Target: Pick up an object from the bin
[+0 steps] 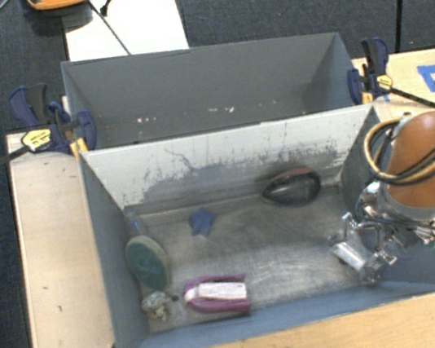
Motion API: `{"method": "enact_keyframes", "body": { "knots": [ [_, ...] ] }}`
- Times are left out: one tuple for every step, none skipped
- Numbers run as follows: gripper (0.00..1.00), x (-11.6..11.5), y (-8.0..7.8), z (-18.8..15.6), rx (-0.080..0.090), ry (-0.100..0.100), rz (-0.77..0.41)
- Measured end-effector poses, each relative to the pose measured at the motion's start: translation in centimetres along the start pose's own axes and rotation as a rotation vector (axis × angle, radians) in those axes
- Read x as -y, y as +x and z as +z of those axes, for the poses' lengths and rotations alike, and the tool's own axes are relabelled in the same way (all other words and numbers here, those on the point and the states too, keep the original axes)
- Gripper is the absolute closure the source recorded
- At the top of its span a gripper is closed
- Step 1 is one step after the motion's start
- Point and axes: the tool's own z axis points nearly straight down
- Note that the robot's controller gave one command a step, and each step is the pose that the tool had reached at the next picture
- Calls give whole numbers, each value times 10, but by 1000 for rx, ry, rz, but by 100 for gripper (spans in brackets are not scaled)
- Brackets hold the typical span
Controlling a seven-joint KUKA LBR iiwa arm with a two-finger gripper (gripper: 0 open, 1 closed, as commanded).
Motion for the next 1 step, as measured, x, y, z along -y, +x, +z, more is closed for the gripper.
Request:
{"method": "enact_keyframes", "body": {
  "knots": [
    [100,-1,-8,-95,2,2,-261]
  ]
}}
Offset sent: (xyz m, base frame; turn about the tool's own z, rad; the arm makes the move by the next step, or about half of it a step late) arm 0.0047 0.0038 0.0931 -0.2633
